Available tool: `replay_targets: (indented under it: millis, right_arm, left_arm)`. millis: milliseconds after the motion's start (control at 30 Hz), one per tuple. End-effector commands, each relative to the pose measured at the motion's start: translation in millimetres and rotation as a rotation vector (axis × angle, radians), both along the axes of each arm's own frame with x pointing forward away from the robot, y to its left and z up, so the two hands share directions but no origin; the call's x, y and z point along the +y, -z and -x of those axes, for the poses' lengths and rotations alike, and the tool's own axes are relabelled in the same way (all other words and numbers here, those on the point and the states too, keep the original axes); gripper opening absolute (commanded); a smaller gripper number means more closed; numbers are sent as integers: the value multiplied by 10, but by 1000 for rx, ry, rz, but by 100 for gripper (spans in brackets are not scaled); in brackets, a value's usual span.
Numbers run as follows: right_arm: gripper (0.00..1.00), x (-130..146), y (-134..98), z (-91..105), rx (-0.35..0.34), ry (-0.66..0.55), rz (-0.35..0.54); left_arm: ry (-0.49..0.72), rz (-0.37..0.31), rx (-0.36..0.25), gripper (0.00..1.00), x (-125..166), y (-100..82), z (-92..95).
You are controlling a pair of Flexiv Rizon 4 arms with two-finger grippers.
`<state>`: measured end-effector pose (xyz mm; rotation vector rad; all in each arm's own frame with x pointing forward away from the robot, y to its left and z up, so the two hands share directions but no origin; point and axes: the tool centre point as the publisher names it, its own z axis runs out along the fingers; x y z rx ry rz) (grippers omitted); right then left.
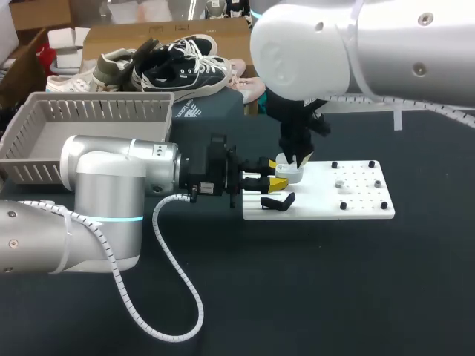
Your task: Pick up each earbud case from the left stands, insert the matching earbuds, close the lid, and place the case in the box.
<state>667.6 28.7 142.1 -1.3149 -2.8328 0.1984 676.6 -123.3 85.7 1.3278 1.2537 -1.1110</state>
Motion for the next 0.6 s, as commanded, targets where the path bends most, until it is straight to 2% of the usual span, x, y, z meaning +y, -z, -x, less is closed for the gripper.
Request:
replay_targets:
  millis: [33, 600]
  right_arm:
    - [0, 12, 11, -20, 6, 1, 6]
    - [0, -2, 59, -39, 21, -1, 15]
  left_arm:
    - [-3, 2, -1, 0, -1, 4, 6]
    - [-3, 2, -1, 0, -1, 4, 6]
